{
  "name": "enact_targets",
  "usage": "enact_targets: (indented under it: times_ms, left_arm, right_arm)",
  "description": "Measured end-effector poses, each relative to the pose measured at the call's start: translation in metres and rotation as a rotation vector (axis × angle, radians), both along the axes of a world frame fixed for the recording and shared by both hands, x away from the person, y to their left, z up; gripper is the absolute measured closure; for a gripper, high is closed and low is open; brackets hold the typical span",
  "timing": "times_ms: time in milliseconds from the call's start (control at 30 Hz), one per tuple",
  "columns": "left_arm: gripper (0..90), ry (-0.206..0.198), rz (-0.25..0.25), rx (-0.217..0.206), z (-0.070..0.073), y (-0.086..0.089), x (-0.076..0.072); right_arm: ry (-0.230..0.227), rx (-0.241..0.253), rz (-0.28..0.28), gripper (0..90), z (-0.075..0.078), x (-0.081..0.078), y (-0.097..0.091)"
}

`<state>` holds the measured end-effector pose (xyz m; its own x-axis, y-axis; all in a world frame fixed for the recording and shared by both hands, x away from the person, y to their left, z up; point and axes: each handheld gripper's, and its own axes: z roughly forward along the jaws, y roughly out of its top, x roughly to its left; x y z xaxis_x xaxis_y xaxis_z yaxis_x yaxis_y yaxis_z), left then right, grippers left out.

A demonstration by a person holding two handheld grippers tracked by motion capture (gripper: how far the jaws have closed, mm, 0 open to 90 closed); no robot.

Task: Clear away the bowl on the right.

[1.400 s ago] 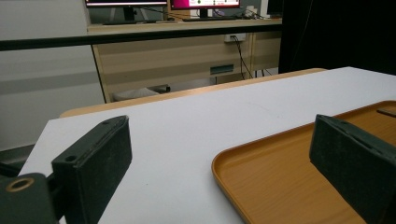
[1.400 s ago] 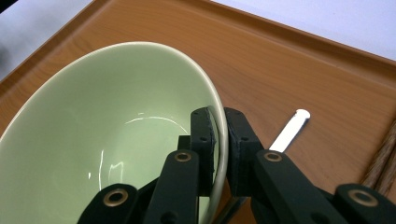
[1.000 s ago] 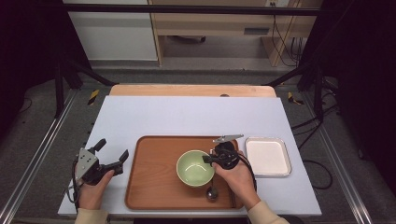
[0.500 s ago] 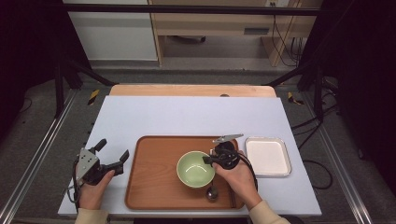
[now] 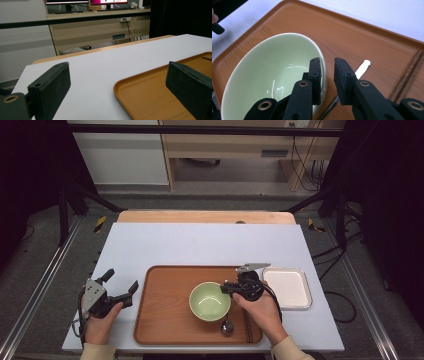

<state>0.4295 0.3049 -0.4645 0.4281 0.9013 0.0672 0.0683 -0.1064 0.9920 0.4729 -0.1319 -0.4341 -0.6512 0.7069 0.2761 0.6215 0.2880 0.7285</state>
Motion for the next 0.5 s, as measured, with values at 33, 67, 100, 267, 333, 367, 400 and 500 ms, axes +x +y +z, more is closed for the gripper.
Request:
enact_targets:
  times_ms: [33, 67, 100, 267, 333, 367, 400, 500]
  left_arm:
    - [5.3, 0.000, 0.001, 0.000, 0.000, 0.000, 0.000]
    - [5.3, 0.001, 0.001, -0.001, 0.000, 0.000, 0.000]
    - [5.3, 0.000, 0.000, 0.000, 0.000, 0.000, 0.000]
    - [5.3, 0.000, 0.000, 0.001, 0.000, 0.000, 0.000]
    - [5.3, 0.000, 0.001, -0.001, 0.000, 0.000, 0.000]
    - [5.3, -0.001, 0.002, -0.003, 0.000, 0.000, 0.000]
    - [5.4, -0.002, 0.003, -0.004, 0.000, 0.000, 0.000]
    - [5.3, -0.001, 0.003, -0.004, 0.000, 0.001, 0.000]
  right_arm:
    - [-0.003, 0.005, -0.006, 74.5, 0.002, -0.001, -0.003]
    - [-0.008, 0.012, -0.008, 74.0, 0.003, -0.002, -0.005]
    - [-0.014, 0.015, -0.010, 73.5, 0.005, -0.002, -0.007]
    - [-0.030, 0.032, -0.024, 73.2, 0.010, -0.004, -0.014]
    - [-0.024, 0.039, -0.035, 73.2, 0.012, -0.005, -0.017]
    - [-0.030, 0.044, -0.034, 73.2, 0.013, -0.005, -0.018]
    - [-0.032, 0.048, -0.040, 73.1, 0.013, -0.005, -0.020]
    - [-0.041, 0.058, -0.061, 72.1, 0.017, -0.006, -0.027]
